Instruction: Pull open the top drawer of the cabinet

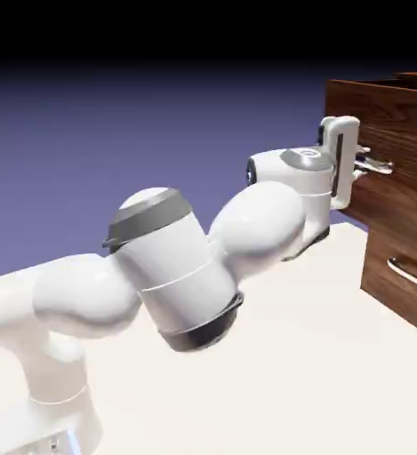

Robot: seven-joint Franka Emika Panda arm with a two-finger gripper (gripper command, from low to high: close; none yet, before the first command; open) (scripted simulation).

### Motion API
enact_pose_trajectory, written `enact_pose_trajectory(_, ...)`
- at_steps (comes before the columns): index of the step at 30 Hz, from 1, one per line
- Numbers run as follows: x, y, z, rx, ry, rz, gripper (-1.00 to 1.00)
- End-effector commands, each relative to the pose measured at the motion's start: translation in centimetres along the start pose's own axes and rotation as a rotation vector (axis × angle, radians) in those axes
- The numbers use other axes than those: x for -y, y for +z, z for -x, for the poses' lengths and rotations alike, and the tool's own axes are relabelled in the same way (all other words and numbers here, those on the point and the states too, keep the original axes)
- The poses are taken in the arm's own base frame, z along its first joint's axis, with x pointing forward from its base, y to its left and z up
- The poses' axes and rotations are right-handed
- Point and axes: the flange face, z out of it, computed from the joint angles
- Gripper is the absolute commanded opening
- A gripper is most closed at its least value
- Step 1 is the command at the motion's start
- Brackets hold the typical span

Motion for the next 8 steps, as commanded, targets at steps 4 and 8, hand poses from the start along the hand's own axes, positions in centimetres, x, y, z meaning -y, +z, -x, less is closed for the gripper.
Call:
enact_pose_trajectory(4,0.0,-4.2,0.0,-0.001,0.000,0.002,-1.00)
enact_pose_trajectory(8,0.1,-5.7,0.0,-0.001,0.002,0.002,1.00)
